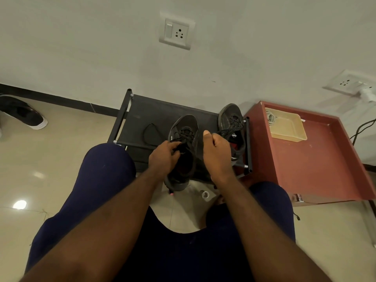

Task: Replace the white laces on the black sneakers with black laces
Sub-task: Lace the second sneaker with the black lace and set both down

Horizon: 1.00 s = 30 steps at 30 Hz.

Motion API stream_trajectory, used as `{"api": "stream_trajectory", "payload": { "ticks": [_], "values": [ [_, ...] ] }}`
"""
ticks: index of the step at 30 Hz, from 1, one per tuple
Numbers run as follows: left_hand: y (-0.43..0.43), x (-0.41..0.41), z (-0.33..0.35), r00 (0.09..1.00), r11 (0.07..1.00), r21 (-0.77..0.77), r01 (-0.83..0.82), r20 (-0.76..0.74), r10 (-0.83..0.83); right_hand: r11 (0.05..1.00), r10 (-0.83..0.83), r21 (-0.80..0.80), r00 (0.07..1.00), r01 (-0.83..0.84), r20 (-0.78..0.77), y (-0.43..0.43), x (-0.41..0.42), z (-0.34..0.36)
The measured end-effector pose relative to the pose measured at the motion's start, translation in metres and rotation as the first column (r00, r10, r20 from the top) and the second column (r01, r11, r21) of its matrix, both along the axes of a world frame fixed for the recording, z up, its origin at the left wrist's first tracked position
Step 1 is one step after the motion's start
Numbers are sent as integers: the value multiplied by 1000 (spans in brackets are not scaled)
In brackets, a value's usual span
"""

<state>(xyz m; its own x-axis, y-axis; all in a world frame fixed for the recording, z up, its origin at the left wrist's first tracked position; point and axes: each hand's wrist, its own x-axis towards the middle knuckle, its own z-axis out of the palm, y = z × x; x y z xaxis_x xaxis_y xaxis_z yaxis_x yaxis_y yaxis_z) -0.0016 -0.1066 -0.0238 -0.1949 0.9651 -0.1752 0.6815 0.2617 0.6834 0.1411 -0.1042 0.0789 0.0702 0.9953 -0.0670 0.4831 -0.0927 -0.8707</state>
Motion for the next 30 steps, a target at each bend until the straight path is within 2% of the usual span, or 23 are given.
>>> {"api": "stream_trajectory", "payload": {
  "ticks": [2,3,6,9,12,14,17,20,23,30],
  "values": [
    [0,0,0,1000,1000,5,9,0,-9,995,48,-99,942,-16,332,5,8,-11],
    [1,0,0,1000,1000,10,9,-8,-9,985,109,-168,890,-37,442,6,11,-16],
    [1,1,1,1000,1000,6,-2,-15,2,940,235,-341,794,-37,561,-1,15,-25],
    [2,1,-1,1000,1000,13,-15,-15,15,899,311,-431,797,-71,518,-10,16,-31],
    [2,1,-1,1000,999,31,-10,-18,10,837,493,-485,731,-252,472,-16,14,-30],
    [3,1,-3,1000,999,34,0,-23,1,812,561,-467,689,-350,459,-19,8,-23],
    [3,2,-4,999,1000,26,18,-50,-17,839,537,-354,731,-413,421,-22,0,-8],
    [3,3,-3,998,1000,16,16,-61,-14,869,491,-258,801,-422,344,-24,-8,6],
    [4,2,-5,996,999,27,21,-81,-19,878,478,-191,831,-439,284,-29,-14,20],
    [4,2,-4,998,999,51,-6,-63,9,907,413,-175,889,-383,197,-39,-15,25]
  ]
}}
